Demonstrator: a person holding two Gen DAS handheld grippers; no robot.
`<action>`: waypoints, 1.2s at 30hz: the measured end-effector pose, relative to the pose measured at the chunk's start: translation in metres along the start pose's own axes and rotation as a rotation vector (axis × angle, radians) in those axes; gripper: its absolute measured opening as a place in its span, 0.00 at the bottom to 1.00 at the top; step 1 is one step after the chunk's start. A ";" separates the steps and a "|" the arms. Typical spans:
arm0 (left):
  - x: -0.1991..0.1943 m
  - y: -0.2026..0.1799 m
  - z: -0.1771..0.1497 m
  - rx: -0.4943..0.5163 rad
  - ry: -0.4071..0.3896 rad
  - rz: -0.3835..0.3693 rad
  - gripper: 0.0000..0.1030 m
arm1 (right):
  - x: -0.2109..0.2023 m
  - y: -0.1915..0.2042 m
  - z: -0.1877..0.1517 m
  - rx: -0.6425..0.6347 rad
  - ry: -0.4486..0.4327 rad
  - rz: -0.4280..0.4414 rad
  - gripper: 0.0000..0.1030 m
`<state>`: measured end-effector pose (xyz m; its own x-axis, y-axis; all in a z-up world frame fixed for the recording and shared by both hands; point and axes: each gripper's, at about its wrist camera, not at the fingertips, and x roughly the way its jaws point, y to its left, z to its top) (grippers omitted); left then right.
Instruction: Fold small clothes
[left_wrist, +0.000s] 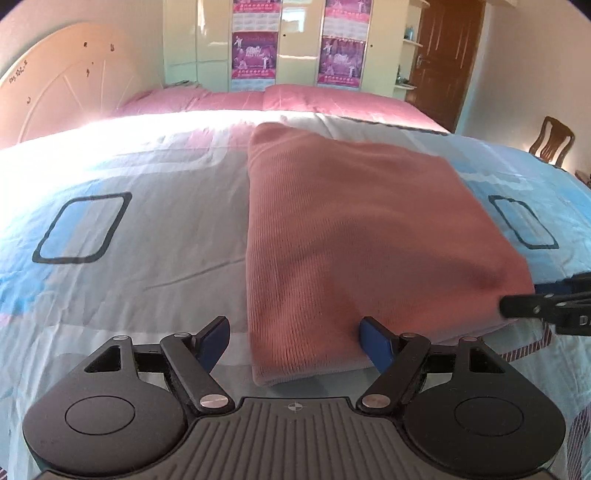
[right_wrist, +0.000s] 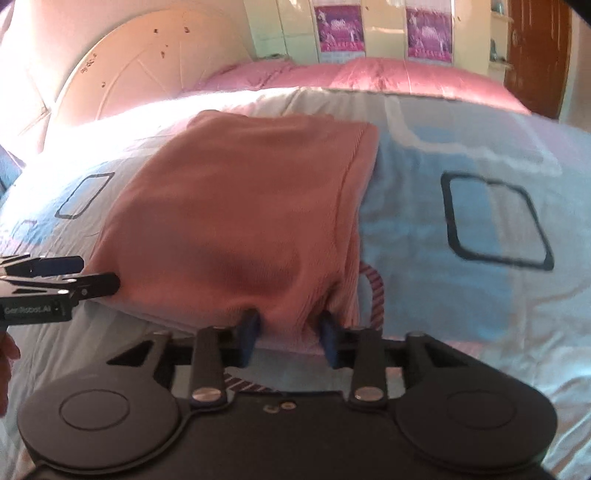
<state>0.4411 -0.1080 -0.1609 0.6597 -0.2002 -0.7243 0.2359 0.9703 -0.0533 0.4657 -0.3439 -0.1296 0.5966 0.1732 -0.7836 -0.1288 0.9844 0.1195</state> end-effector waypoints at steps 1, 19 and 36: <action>-0.001 -0.002 0.001 0.004 -0.006 -0.003 0.74 | -0.008 0.003 -0.001 -0.023 -0.026 -0.007 0.35; -0.009 -0.021 0.008 0.017 -0.030 -0.046 0.74 | -0.032 -0.040 0.006 0.054 -0.117 0.137 0.04; 0.017 -0.003 0.026 0.035 -0.001 -0.185 0.74 | -0.011 -0.044 0.003 0.031 -0.013 0.030 0.28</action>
<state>0.4702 -0.1181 -0.1548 0.6033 -0.3749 -0.7039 0.3778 0.9116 -0.1618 0.4677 -0.3894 -0.1244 0.6029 0.2031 -0.7716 -0.1228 0.9792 0.1618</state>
